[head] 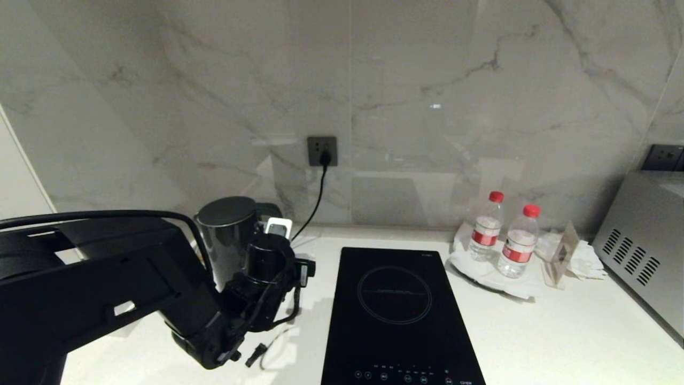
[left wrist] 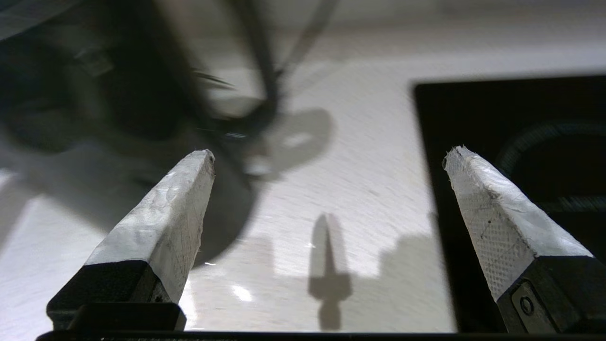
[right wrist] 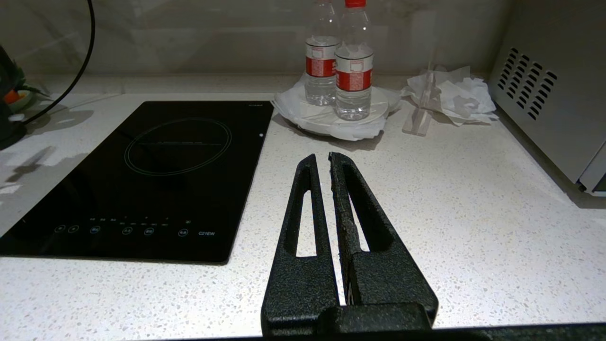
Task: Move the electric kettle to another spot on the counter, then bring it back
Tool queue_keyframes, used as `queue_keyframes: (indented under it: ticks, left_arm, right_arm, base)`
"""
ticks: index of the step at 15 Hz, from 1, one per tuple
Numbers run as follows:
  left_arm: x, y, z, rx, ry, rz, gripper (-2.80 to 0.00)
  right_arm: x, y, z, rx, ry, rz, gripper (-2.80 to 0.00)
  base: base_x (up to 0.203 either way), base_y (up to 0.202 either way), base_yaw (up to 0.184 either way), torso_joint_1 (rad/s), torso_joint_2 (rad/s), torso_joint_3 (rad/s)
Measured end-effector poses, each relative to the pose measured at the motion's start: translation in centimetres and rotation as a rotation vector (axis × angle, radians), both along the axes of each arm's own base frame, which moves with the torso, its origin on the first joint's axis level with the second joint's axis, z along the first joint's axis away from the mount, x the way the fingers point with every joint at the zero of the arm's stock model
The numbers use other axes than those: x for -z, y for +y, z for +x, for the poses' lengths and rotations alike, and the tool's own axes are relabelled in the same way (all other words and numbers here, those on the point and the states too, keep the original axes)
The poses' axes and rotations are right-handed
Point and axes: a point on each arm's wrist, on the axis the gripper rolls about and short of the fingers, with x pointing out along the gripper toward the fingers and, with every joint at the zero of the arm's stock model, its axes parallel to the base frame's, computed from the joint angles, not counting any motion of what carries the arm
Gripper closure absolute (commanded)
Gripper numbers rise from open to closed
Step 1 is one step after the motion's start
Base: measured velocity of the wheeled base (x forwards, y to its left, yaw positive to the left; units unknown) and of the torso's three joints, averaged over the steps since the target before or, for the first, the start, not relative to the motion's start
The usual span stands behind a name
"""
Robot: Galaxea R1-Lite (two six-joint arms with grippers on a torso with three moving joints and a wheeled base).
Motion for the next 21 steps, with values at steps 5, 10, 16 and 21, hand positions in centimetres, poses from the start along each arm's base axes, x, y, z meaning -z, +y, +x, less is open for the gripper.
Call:
queue_keyframes:
  ticks: [5,10,16,21]
  left_arm:
    - [1.6,-3.3,1.7,0.111,0.197,0.052,-2.80]
    - [3.2,-3.9,2.2,0.107,0.344,0.081,-2.80]
    - [2.6,-4.1,1.6,0.120,0.322,0.071,-2.80]
    - [2.3,-4.3,1.5,0.125,0.314,0.066,-2.80]
  right_arm:
    - [0.0,0.0,0.0,0.000,0.000,0.000,0.00]
    - [0.0,0.0,0.0,0.000,0.000,0.000,0.00]
    - [0.0,0.0,0.0,0.000,0.000,0.000,0.00]
    - [0.0,0.0,0.0,0.000,0.000,0.000,0.00]
  base:
    - [0.000,0.000,0.000,0.000,0.00,0.000]
    - [0.000,0.000,0.000,0.000,0.00,0.000]
    - [0.000,0.000,0.000,0.000,0.00,-0.106]
    - [0.000,0.000,0.000,0.002,0.00,-0.196]
